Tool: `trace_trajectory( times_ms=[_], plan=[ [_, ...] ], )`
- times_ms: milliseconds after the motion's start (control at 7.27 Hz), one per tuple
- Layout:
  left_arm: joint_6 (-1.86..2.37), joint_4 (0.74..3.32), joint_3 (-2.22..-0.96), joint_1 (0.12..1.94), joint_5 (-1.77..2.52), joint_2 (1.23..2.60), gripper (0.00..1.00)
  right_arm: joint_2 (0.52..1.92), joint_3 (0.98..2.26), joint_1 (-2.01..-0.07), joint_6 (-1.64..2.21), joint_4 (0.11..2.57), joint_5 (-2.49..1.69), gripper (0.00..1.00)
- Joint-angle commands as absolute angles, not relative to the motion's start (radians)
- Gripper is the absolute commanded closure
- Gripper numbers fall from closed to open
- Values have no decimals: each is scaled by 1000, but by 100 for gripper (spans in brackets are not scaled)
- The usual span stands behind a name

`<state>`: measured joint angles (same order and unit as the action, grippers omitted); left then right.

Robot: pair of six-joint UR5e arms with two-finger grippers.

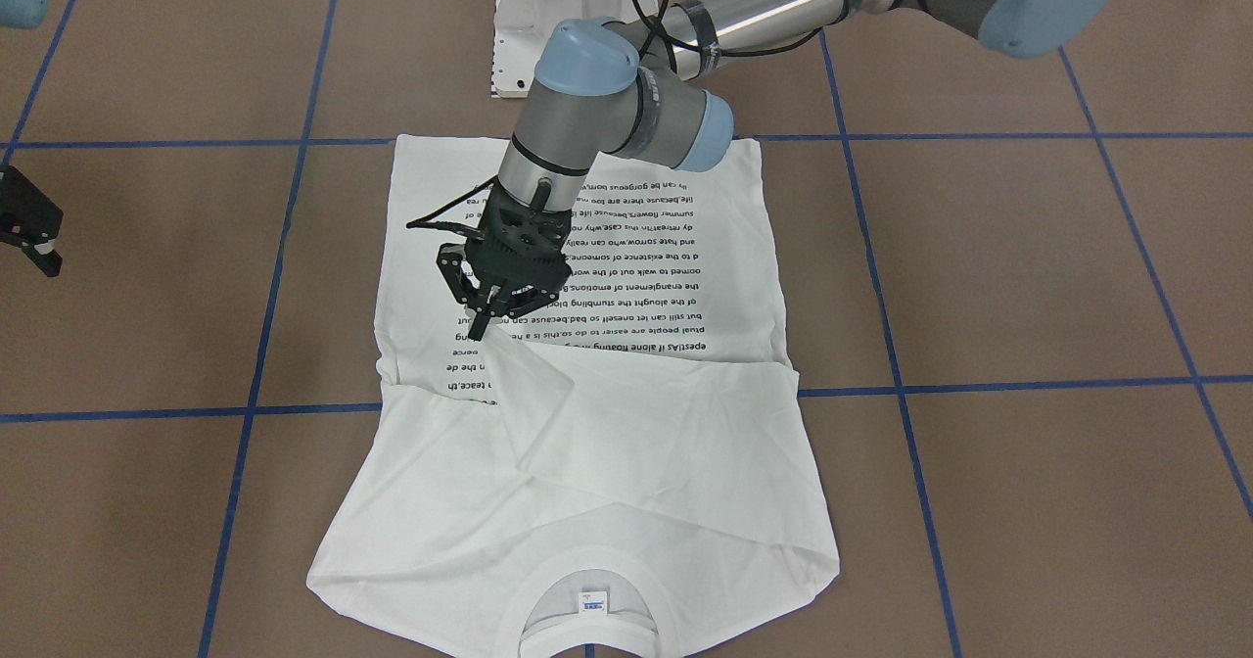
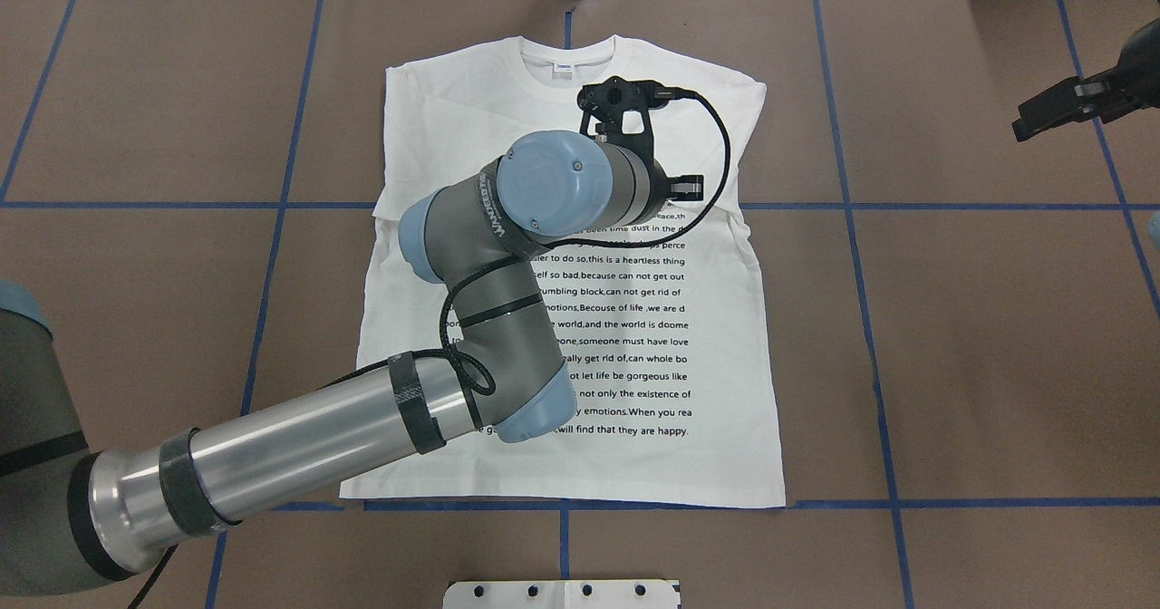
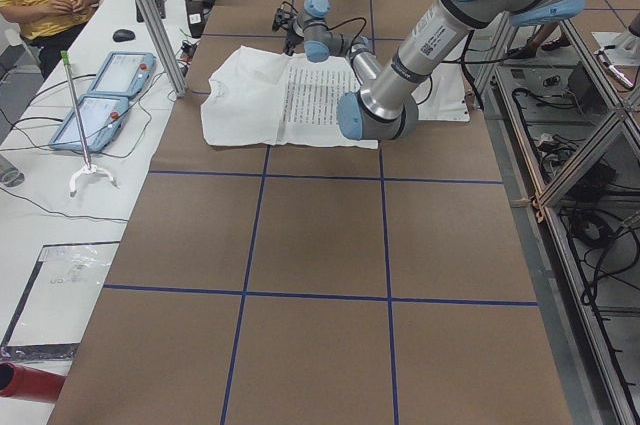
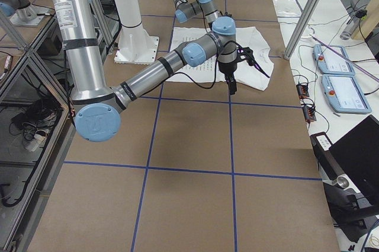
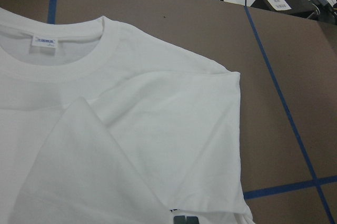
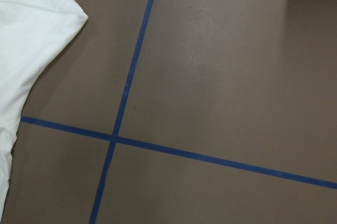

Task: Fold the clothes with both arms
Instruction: 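Grasp the sleeve with the left gripper and fold it across the shirt body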

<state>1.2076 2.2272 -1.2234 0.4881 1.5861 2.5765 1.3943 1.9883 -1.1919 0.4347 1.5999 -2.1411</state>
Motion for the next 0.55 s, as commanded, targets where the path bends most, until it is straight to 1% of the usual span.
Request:
trace_trajectory(
  times_ms=[0, 138, 275, 413],
  plan=[
    [1207, 2299, -1215, 460, 1575, 2573, 1, 1387, 1979, -1190, 436, 1600, -2140, 0],
    [1201, 2284, -1239, 463, 1585, 2565, 0, 1376, 1976, -1183, 469, 1598, -2140, 0],
    [1074, 2242, -1294, 501, 1623, 2528, 0, 1321, 1959, -1152, 542, 1597, -2137, 0],
    [975, 2156, -1378, 576, 1720, 2460, 0, 1254, 1947, -1079, 645, 1598, -2079, 0]
  ],
)
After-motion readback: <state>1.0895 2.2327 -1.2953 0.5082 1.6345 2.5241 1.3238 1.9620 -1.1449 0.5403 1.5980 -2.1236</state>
